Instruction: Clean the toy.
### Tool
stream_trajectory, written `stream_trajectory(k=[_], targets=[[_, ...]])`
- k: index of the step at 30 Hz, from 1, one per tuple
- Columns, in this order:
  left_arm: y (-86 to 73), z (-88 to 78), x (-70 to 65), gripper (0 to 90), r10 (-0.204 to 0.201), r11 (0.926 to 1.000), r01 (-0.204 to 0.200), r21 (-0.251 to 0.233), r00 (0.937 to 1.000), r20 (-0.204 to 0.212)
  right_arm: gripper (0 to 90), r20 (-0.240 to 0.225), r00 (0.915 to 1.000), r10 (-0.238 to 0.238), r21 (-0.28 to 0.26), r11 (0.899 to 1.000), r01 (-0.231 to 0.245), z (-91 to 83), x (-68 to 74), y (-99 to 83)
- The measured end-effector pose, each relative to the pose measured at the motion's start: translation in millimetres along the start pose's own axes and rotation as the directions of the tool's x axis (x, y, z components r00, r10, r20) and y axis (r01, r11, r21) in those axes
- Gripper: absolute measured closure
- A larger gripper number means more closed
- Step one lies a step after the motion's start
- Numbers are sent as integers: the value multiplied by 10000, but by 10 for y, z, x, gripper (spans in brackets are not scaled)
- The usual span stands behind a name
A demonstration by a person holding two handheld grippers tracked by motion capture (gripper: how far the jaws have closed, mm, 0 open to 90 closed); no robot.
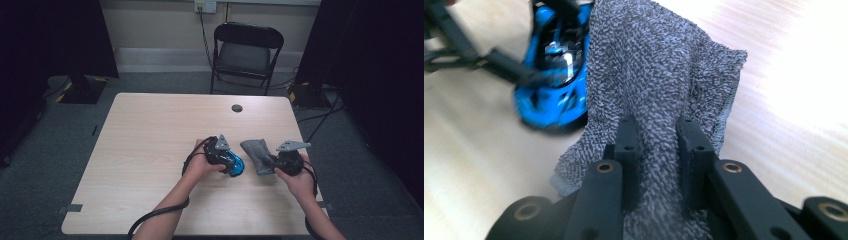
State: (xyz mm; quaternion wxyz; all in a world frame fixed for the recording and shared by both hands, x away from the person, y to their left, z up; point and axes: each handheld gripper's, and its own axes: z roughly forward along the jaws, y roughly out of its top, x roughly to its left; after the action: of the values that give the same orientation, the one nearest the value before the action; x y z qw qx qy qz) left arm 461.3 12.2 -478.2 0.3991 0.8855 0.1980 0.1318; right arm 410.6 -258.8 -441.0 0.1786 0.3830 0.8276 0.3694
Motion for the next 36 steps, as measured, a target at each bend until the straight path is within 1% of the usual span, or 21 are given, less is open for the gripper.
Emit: stream_trajectory(k=[1, 4, 5, 7, 12, 13, 15, 16, 18, 19, 24, 26, 28, 29, 30, 34, 36], targets=[[1, 0, 0, 181, 1, 10000, -1, 6, 10000, 3, 746, -79, 10000, 10, -75, 10000, -10, 44, -32, 15], [1, 1, 3, 181, 11, 10000, -11, 2, 10000, 16, 744, -92, 10000, -21, -15, 10000, 21, 174, -82, 68], [0, 0, 3, 181, 8, 10000, -8, -3, 10000, 17, 744, -83, 10000, 38, -27, 10000, -38, 226, -96, 99], [-2, 1, 1, 181, -7, 10000, 7, -28, 10000, 22, 743, -230, 9995, 196, -100, 9998, -198, 315, -109, 150], [-7, 1, -4, 181, 11, 10000, -11, -73, 10000, 0, 736, -184, 9998, 100, 192, 9998, -96, 543, -96, 248], [-9, 1, -4, 181, 22, 10000, -22, -89, 10000, -7, 733, -124, 9998, 155, 210, 9997, -153, 580, -91, 257], [-16, 2, -7, 181, 4, 9999, -5, -164, 10000, -7, 725, -180, 9997, 191, 235, 9996, -187, 638, -87, 268], [-17, 2, -7, 181, 6, 9999, -6, -171, 10000, -2, 718, -94, 9996, 275, 297, 9992, -272, 677, -79, 272], [-19, 1, -7, 181, 12, 9999, -12, -143, 10000, 23, 709, -102, 9993, 367, 352, 9987, -363, 715, -72, 269], [-20, 1, -7, 181, 10, 9999, -9, -151, 10000, 23, 704, 53, 9995, 304, 424, 9986, -306, 732, -65, 270], [-18, 2, -7, 181, 6, 9999, -5, -142, 10000, 30, 663, 231, 9992, 332, 419, 9985, -342, 751, -59, 260], [-20, 2, -7, 181, 4, 9999, -4, -154, 10000, 28, 605, 394, 9983, 418, 398, 9983, -433, 748, -49, 256], [-20, 3, -8, 181, 8, 9999, -8, -169, 10000, 22, 554, 547, 9968, 578, 233, 9980, -592, 734, -29, 258], [-20, 2, -8, 181, 8, 9999, -8, -149, 10000, 16, 516, 657, 9956, 662, 161, 9976, -674, 727, -19, 262], [-20, 2, -9, 181, 3, 9999, -3, -151, 10000, 17, 507, 796, 9932, 846, 42, 9964, -852, 715, 4, 268], [-20, 3, -9, 181, 6, 9999, -6, -171, 10000, 17, 470, 1119, 9857, 1261, 53, 9918, -1275, 685, 114, 284], [-23, 2, -10, 181, 6, 9998, -5, -187, 10000, 20, 457, 1389, 9787, 1510, 24, 9883, -1528, 681, 169, 281]])
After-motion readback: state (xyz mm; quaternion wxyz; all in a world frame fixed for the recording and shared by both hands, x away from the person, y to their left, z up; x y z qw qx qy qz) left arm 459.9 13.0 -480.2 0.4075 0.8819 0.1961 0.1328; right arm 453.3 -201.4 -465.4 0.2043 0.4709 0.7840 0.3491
